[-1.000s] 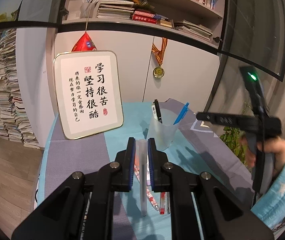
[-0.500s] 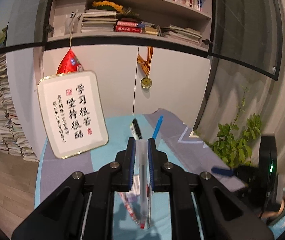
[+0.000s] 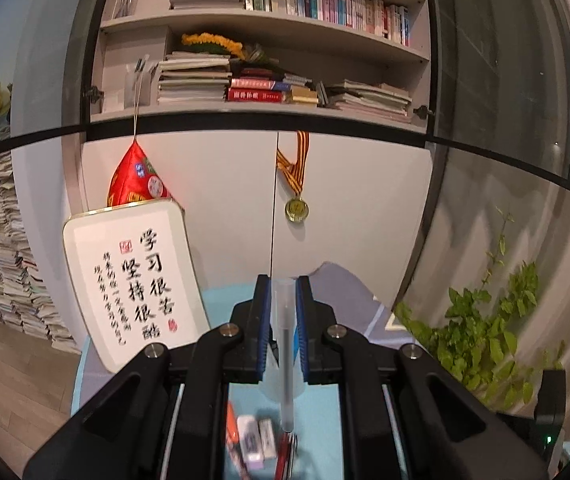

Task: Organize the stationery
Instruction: 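Lower the green pen with the left tool into the frosted cup, then grasp the red-patterned white pen on the mat with the left tool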

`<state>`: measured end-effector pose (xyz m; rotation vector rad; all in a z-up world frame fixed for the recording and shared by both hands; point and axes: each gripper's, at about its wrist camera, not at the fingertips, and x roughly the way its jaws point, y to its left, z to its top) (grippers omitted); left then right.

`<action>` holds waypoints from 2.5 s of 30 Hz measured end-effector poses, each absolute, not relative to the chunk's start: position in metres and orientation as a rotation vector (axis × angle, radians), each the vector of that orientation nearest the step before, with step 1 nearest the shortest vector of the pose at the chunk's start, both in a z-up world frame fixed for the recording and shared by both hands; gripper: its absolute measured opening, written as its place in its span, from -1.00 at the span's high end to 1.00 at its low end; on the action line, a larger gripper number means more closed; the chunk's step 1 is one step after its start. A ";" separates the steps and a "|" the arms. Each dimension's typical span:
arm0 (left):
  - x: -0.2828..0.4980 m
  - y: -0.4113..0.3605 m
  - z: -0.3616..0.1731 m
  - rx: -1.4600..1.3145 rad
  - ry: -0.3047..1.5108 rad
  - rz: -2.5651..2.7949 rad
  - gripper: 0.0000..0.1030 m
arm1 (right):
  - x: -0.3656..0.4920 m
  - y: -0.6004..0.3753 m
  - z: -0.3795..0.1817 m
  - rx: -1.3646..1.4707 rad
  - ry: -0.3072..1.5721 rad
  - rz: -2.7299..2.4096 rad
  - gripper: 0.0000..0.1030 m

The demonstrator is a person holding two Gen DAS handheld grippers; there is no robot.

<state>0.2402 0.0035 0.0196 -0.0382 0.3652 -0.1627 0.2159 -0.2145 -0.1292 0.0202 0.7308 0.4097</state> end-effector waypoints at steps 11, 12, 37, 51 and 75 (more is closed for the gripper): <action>0.268 -0.008 0.014 -0.055 0.319 -0.121 0.80 | 0.221 -0.222 -0.139 0.054 0.747 0.417 -0.13; 0.271 -0.008 0.013 -0.058 0.316 -0.120 0.80 | 0.222 -0.222 -0.139 0.051 0.747 0.416 -0.13; 0.311 -0.022 -0.046 0.062 0.406 -0.083 0.78 | 0.238 -0.232 -0.139 0.087 0.731 0.326 -0.13; 0.279 0.005 -0.036 0.005 0.435 -0.081 0.16 | 0.231 -0.226 -0.134 0.072 0.728 0.328 -0.13; 0.223 0.047 -0.167 -0.030 0.880 -0.200 0.40 | 0.215 -0.137 -0.139 -0.094 0.838 0.425 -0.13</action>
